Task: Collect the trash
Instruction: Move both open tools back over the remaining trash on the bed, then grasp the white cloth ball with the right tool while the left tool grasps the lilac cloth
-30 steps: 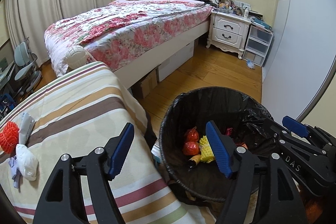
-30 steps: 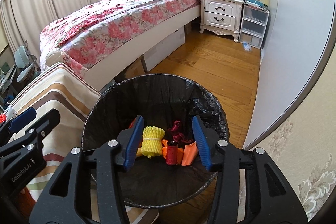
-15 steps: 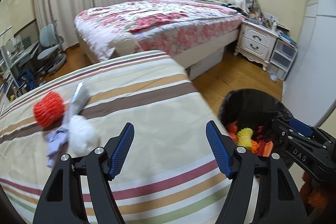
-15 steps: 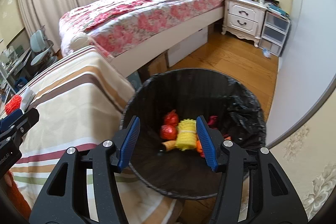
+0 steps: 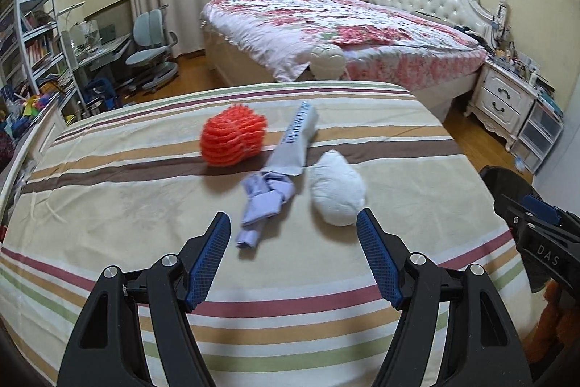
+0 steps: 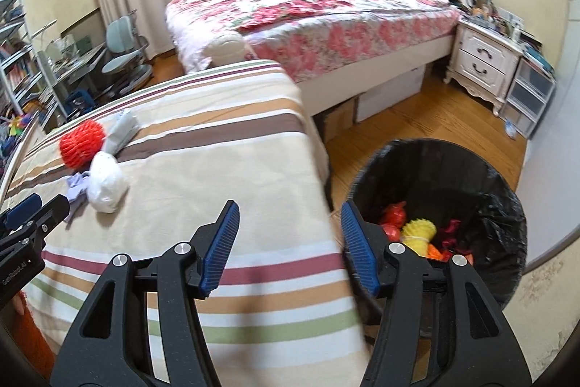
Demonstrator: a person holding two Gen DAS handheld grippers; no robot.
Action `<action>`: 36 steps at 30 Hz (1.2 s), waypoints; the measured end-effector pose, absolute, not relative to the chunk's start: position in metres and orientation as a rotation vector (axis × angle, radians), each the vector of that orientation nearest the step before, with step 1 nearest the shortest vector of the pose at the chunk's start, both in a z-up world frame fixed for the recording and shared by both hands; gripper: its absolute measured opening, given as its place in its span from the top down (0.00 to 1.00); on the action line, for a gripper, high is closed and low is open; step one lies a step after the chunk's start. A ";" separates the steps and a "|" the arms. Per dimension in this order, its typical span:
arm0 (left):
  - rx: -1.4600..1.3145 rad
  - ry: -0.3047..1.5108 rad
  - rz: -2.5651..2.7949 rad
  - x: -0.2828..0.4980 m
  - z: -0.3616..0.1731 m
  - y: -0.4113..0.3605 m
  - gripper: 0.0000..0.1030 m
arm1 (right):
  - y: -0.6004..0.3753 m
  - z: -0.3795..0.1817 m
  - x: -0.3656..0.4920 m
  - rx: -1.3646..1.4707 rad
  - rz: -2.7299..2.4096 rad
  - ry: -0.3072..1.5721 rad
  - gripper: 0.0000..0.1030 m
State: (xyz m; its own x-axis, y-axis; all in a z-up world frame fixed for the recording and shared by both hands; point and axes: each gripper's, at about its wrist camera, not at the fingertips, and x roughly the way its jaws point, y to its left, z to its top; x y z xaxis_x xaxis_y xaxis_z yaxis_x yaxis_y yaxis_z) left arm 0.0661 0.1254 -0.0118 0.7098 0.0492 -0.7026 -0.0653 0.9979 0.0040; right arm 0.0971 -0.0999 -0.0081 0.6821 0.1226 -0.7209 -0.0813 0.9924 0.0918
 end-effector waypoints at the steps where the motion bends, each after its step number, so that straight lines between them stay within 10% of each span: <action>1: -0.028 0.780 0.077 0.064 -0.012 0.134 0.32 | -0.092 -0.007 0.097 0.045 0.129 0.812 0.38; 29: -0.147 0.802 0.285 0.047 -0.028 0.259 0.32 | 0.056 -0.017 0.119 -0.087 0.353 0.862 0.38; 36: -0.142 0.813 0.223 0.054 -0.030 0.239 0.32 | 0.053 -0.022 0.119 -0.097 0.352 0.876 0.61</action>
